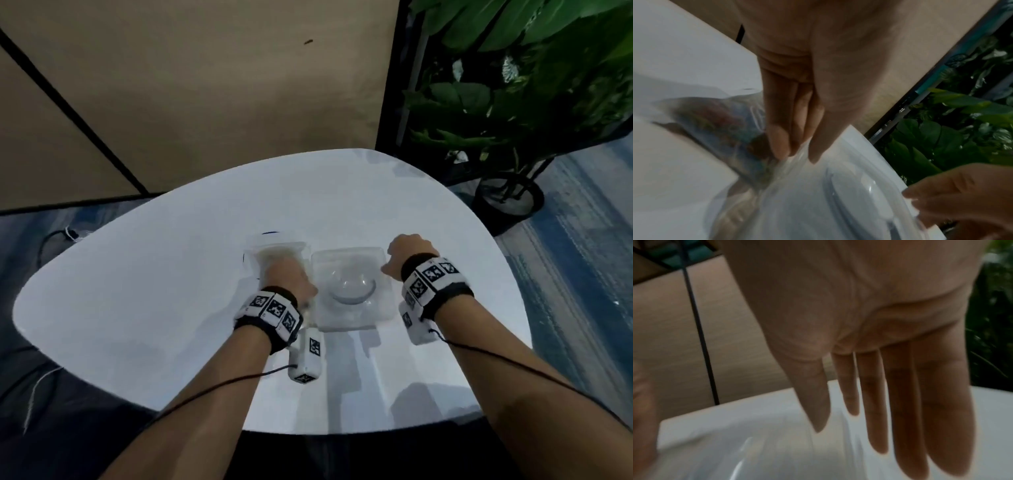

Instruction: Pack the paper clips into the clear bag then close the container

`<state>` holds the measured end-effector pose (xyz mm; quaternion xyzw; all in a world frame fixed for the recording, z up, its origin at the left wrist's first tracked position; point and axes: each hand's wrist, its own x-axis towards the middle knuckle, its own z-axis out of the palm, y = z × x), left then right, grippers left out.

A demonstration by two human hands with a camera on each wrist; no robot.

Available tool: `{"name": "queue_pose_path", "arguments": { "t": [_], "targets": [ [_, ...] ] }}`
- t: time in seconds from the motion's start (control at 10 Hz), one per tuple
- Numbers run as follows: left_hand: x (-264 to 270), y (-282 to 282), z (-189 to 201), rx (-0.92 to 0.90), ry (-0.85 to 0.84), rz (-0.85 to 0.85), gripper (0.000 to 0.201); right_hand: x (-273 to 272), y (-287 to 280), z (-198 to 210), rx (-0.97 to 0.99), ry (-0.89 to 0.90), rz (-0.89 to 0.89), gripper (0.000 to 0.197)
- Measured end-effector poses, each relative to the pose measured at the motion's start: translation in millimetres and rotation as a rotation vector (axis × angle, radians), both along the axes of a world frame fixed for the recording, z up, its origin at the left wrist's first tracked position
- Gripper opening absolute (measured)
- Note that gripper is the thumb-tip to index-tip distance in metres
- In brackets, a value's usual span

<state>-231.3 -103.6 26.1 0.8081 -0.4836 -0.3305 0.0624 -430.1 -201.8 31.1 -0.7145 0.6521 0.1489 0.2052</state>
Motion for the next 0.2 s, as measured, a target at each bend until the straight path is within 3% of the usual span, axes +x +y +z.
{"name": "queue_pose_path", "arguments": {
  "t": [0.1, 0.2],
  "targets": [
    [30, -24, 17, 0.015, -0.067, -0.088, 0.008, 30, -50, 62, -0.025, -0.11, 0.115, 0.043],
    [67, -26, 46, 0.156, -0.094, -0.175, 0.023, 62, -86, 170, -0.084, -0.344, 0.123, 0.042]
  ]
}}
